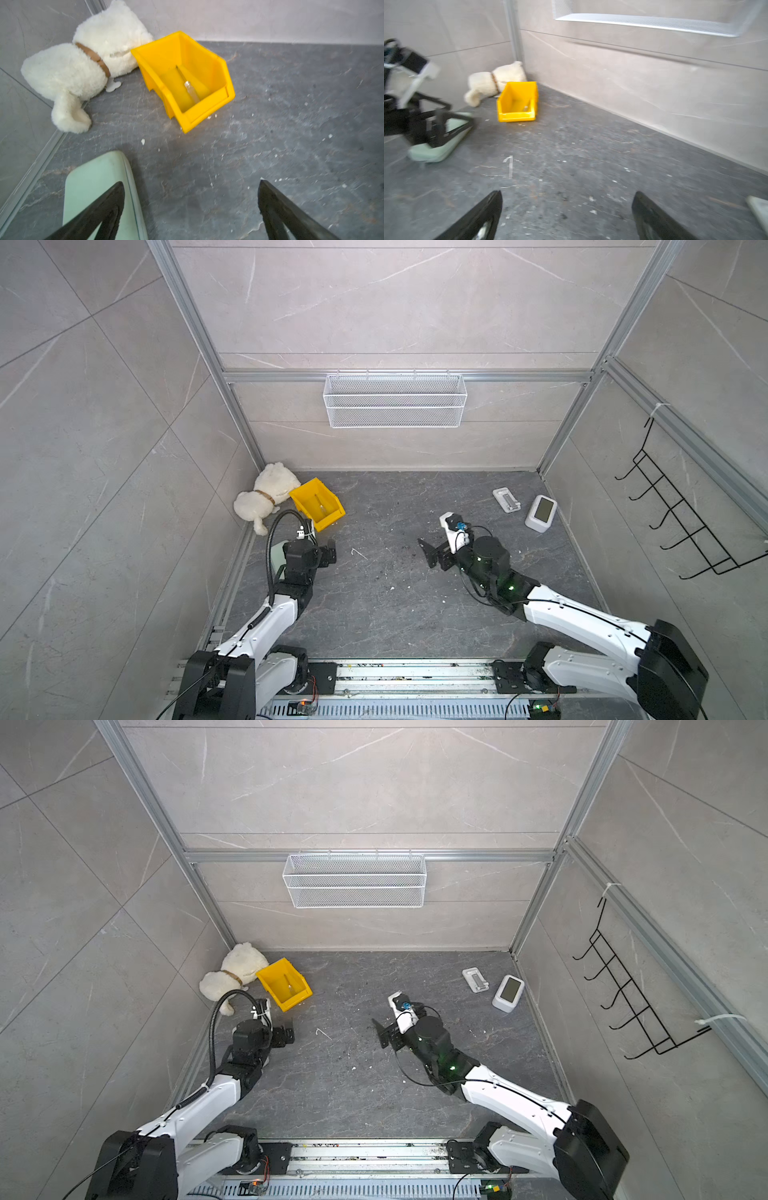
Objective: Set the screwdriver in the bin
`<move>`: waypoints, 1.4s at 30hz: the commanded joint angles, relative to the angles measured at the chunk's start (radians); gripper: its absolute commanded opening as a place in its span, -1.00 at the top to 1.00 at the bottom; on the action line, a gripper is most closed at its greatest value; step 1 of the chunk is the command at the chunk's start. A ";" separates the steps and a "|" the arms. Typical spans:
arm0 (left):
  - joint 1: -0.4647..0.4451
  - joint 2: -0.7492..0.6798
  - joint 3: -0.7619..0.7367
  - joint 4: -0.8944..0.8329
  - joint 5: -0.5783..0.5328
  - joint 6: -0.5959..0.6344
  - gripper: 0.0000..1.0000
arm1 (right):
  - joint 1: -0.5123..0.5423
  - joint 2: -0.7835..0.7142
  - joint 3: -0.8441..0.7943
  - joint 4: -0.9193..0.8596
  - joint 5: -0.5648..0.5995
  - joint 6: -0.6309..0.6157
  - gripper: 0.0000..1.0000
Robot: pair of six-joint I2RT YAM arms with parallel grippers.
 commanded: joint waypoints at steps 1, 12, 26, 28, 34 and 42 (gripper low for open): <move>-0.001 0.029 -0.045 0.170 -0.086 0.083 -1.00 | -0.076 -0.082 -0.078 -0.055 0.164 -0.079 -0.99; 0.010 0.331 -0.033 0.514 -0.060 0.207 -1.00 | -0.402 0.061 -0.301 0.267 0.178 -0.059 -0.99; 0.225 0.432 -0.008 0.528 0.176 0.044 -1.00 | -0.618 0.416 -0.244 0.525 -0.108 0.029 -0.99; 0.231 0.433 -0.006 0.523 0.187 0.041 -1.00 | -0.618 0.400 -0.234 0.468 -0.108 0.028 -0.98; 0.229 0.427 -0.009 0.519 0.178 0.043 -1.00 | -0.617 0.405 -0.239 0.490 -0.104 0.026 -0.98; 0.230 0.428 -0.009 0.517 0.178 0.043 -1.00 | -0.618 0.405 -0.238 0.490 -0.104 0.022 -0.98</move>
